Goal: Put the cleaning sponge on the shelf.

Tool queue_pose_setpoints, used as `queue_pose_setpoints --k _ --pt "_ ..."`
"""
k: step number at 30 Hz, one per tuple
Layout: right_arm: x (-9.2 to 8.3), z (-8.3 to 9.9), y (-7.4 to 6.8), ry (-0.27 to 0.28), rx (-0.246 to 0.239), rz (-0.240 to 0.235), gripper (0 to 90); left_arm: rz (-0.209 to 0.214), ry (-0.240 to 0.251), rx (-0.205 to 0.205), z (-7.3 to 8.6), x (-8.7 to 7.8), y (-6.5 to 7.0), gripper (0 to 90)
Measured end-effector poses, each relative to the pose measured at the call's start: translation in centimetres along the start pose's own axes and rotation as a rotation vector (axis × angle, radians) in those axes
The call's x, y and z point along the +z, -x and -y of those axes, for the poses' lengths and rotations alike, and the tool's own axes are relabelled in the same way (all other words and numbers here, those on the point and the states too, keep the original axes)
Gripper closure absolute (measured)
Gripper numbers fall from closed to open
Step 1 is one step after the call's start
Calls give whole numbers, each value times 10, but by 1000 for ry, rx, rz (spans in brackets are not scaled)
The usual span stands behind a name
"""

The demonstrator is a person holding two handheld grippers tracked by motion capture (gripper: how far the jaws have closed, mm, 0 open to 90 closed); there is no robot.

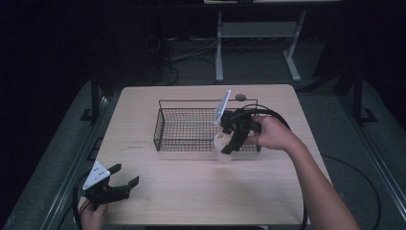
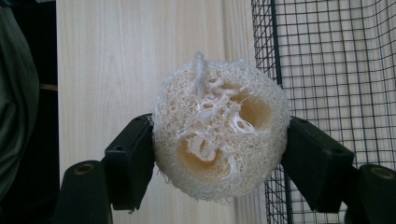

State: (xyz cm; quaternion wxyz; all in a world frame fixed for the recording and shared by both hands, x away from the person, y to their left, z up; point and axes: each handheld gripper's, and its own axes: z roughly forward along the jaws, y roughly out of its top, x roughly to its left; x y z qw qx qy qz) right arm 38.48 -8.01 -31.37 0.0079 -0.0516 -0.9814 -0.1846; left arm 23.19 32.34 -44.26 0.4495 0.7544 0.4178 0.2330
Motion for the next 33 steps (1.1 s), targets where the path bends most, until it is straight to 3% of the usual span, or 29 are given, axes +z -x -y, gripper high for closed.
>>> queue_pose_setpoints --k 13,21,33 --pt "-8 -7 23 16 27 12 288 -1 2 -3 0 0 -1 139" --pt "-8 -10 39 -11 63 11 288 1 0 -4 0 0 -2 139" --pt "-9 -21 58 -22 67 32 288 -7 4 -4 1 -2 -4 140"
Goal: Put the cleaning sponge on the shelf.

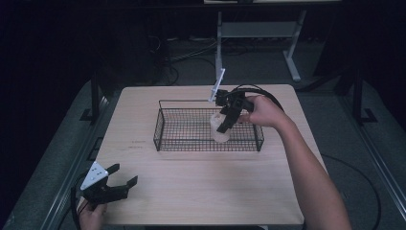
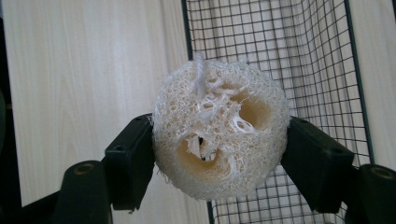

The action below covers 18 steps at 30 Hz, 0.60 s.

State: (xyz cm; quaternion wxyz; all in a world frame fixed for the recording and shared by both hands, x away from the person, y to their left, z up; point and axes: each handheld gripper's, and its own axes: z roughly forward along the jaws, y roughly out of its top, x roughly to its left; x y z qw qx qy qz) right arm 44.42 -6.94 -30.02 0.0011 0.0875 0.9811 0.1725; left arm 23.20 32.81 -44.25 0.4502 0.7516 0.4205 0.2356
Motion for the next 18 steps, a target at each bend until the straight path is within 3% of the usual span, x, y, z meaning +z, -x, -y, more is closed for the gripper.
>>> queue_pose_setpoints --k 18 --pt "15 2 30 13 70 8 287 -2 3 -9 1 -2 -2 140"
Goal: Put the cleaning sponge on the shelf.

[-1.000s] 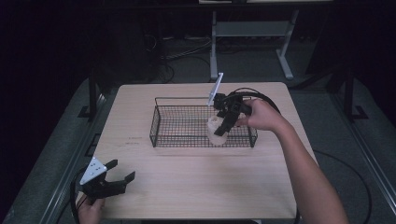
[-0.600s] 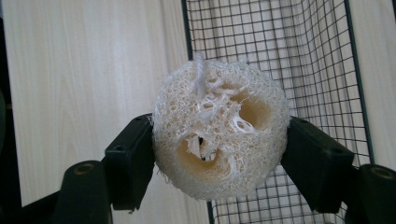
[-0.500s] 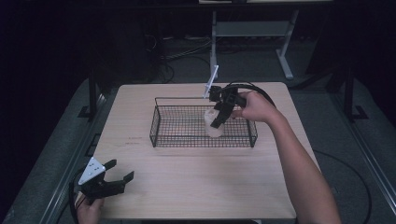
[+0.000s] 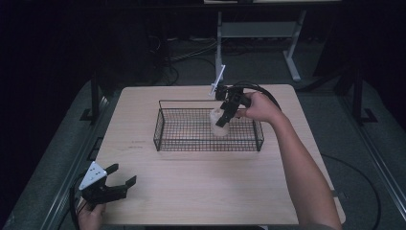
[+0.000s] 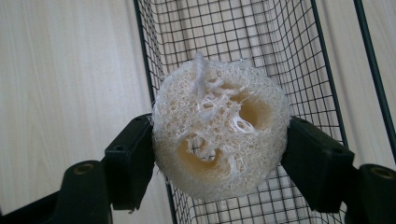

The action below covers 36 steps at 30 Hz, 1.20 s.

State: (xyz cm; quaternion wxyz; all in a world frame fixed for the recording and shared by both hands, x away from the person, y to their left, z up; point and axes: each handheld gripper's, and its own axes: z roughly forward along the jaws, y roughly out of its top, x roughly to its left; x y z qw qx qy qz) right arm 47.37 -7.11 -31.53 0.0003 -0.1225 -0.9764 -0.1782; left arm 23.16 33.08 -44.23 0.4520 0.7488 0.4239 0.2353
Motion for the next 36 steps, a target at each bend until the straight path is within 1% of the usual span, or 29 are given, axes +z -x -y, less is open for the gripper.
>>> queue_pose_setpoints --k 3,12,20,22,25,27,28,31,32,36 --pt "5 0 4 -4 4 -4 287 -2 -1 4 0 0 0 140" --pt "21 -1 13 -19 1 -3 286 -3 3 -3 0 -1 -1 139" --pt "37 0 18 -25 10 -23 286 -3 2 -4 1 -1 -2 139" --pt "42 1 20 -10 19 -36 286 -4 2 -4 1 -1 -2 139" --pt "47 4 21 -13 25 -37 286 -3 1 -5 1 -1 -2 139" --pt "52 5 22 -27 24 -43 285 -4 2 -6 1 -1 -2 140" --pt "57 5 23 -46 18 -42 285 -2 2 -5 1 -1 -2 139" --pt "58 5 23 -40 22 -47 285 -5 2 -5 1 -1 -2 139" --pt "60 4 24 -42 16 -50 285 -3 2 -4 1 -1 -2 140" --pt "62 4 24 -44 18 -49 285 -5 2 -4 1 -1 -2 139"
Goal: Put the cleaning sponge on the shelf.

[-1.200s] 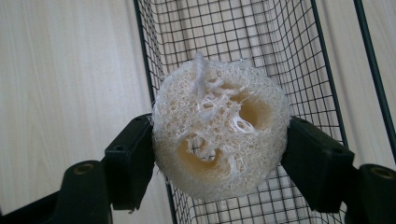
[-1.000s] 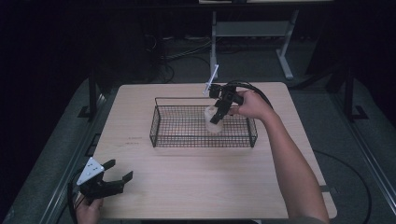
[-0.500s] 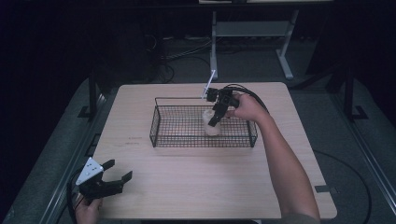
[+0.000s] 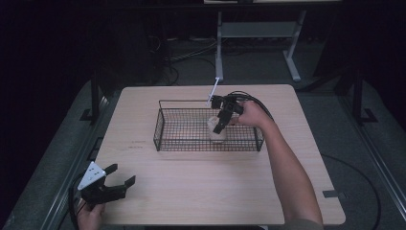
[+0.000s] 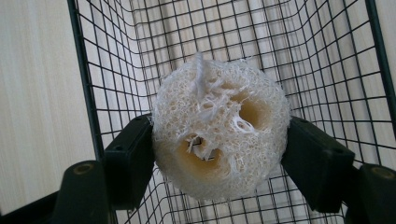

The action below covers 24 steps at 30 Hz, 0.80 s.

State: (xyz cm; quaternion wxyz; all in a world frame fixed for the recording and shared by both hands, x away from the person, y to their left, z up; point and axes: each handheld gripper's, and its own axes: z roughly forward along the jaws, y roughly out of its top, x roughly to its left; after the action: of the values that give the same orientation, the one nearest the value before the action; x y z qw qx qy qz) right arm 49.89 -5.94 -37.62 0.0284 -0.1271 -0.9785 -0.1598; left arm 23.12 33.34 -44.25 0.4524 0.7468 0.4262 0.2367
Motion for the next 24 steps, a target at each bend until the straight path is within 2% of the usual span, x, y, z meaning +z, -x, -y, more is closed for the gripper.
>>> queue_pose_setpoints --k 10,13,16,24 --pt "11 1 1 -17 -1 -12 282 -3 3 -5 0 -1 -1 139" --pt "14 5 2 12 20 -23 279 -2 5 -6 0 -1 -1 139" --pt "15 9 2 1 22 -24 274 -3 5 -5 0 -1 -1 139" --pt "13 6 -1 3 14 -2 215 -1 1 -1 0 -1 0 139"
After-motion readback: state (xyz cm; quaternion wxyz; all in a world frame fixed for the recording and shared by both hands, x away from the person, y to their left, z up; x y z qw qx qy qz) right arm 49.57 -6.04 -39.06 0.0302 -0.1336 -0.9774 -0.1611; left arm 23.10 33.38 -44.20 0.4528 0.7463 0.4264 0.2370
